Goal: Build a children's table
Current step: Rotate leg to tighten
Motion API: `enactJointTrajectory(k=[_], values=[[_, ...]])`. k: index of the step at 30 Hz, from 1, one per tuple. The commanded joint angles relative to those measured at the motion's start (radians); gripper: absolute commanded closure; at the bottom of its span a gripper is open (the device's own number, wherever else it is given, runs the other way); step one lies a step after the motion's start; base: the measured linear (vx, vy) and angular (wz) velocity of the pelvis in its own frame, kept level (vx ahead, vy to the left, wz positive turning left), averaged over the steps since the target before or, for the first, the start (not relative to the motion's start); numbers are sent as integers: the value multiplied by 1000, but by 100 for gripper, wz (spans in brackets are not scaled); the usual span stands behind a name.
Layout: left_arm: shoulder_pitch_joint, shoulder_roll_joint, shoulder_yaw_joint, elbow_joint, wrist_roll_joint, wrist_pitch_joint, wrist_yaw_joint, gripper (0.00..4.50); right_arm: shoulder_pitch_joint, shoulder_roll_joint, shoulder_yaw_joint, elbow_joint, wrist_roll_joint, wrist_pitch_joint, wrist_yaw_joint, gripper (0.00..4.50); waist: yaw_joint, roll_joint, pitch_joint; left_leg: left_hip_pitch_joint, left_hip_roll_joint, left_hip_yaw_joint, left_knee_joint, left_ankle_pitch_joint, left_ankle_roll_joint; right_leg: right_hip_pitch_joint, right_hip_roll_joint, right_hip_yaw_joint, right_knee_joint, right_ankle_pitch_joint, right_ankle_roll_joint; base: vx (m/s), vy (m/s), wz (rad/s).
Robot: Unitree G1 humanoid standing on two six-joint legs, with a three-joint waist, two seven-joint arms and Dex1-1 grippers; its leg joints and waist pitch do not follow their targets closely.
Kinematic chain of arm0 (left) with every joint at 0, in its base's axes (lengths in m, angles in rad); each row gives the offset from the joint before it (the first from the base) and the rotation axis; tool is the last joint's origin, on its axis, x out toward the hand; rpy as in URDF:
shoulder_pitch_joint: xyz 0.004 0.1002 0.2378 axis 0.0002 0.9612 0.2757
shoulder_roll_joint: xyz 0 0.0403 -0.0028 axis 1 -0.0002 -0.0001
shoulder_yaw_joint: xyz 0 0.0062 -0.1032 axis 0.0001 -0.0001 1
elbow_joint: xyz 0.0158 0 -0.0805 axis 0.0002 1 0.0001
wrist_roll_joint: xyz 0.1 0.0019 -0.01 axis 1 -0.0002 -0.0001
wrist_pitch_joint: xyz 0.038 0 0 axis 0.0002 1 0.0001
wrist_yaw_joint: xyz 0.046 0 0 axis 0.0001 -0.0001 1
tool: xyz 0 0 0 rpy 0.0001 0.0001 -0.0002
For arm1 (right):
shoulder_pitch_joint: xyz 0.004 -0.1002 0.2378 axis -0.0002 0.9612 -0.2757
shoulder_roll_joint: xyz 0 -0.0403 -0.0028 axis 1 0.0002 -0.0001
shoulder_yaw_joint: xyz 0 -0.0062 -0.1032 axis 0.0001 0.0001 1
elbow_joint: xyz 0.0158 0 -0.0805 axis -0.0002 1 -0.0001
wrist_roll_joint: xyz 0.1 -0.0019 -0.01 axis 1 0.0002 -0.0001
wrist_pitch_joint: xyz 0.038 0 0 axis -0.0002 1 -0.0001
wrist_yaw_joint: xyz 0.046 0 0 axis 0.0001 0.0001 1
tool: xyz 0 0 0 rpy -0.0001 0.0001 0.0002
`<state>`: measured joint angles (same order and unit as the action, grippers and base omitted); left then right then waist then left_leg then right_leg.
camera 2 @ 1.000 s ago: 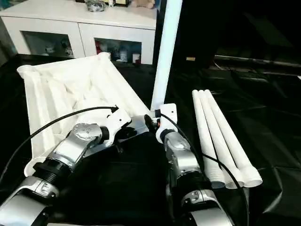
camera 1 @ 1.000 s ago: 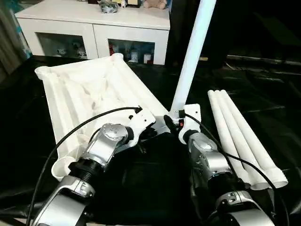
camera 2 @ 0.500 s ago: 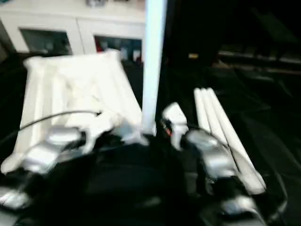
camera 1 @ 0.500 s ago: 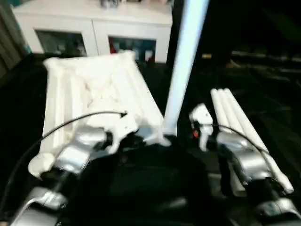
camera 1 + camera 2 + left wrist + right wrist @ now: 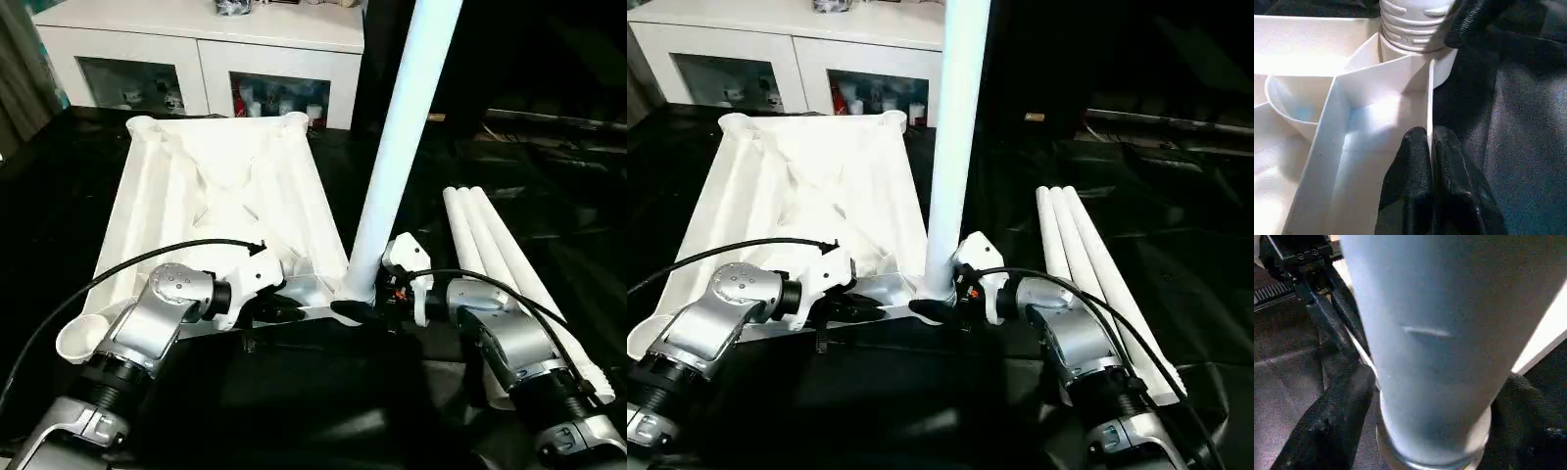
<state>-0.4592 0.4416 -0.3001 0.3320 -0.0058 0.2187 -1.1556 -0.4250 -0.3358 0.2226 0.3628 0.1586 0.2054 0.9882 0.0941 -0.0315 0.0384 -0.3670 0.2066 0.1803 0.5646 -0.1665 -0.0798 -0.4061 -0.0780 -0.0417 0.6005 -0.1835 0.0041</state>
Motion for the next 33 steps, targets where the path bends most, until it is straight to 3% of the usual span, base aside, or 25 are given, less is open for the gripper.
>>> enactJointTrajectory(k=[1,10,13,16,18,19,20,23,26,32,33], values=[[15,-9,-17,-23,-25,3,-22,450,11,-6,17,-16,-8,10,15,124,1,-7,-56,10,19,1,-57,-184,27,49,-49,32,-55,-123,-202,0,0,0],[17,-11,-16,-18,-18,1,-8,450,23,2,15,-10,-15,8,-10,173,0,-6,-55,11,19,1,-57,-194,25,48,-49,32,-57,-148,-198,0,0,0],[4,-31,-6,17,3,-6,53,450,29,44,-23,34,-18,-11,-102,177,-1,-6,-54,11,18,2,-57,-199,22,47,-49,33,-59,-155,-196,0,0,0],[-27,-86,15,82,25,3,162,450,29,119,-88,132,-27,-49,-285,178,-7,-6,-49,16,17,1,-63,-269,-7,37,-52,34,-74,-284,-172,0,0,0],[-57,-142,26,136,41,20,255,450,25,187,-141,214,-26,-68,-447,178,-9,-7,-47,17,16,-5,-67,-307,-26,37,-54,32,-82,-374,-141,0,0,0],[-57,-142,26,136,41,20,255,450,25,187,-141,214,-26,-68,-447,178,-9,-7,-47,17,16,-5,-67,-307,-26,37,-54,32,-82,-374,-141,0,0,0],[-70,-164,27,155,49,29,290,450,17,212,-157,241,-28,-69,-512,178,-12,-2,-42,23,15,-8,-70,-354,-33,31,-56,31,-91,-443,-123,0,0,0],[-99,-215,29,194,64,60,371,450,-10,266,-191,298,-30,-62,-651,178,-16,-2,-43,27,13,-12,-70,-387,-39,27,-57,29,-101,-510,-93,0,0,0],[-142,-302,47,243,77,126,493,450,-81,336,-224,392,-52,-44,-839,178,-21,-3,-45,29,10,-12,-69,-400,-43,23,-53,27,-102,-519,-84,0,0,0],[-142,-313,22,240,100,115,478,450,-140,359,-204,478,-96,-129,-891,178,-22,-1,-47,20,9,-12,-71,-393,-26,26,-53,26,-103,-472,-78,0,0,0],[-137,-305,21,231,98,119,467,450,-142,360,-205,476,-89,-141,-874,144,-23,0,-47,21,9,-11,-70,-394,-24,25,-52,27,-103,-466,-80,0,0,0]])
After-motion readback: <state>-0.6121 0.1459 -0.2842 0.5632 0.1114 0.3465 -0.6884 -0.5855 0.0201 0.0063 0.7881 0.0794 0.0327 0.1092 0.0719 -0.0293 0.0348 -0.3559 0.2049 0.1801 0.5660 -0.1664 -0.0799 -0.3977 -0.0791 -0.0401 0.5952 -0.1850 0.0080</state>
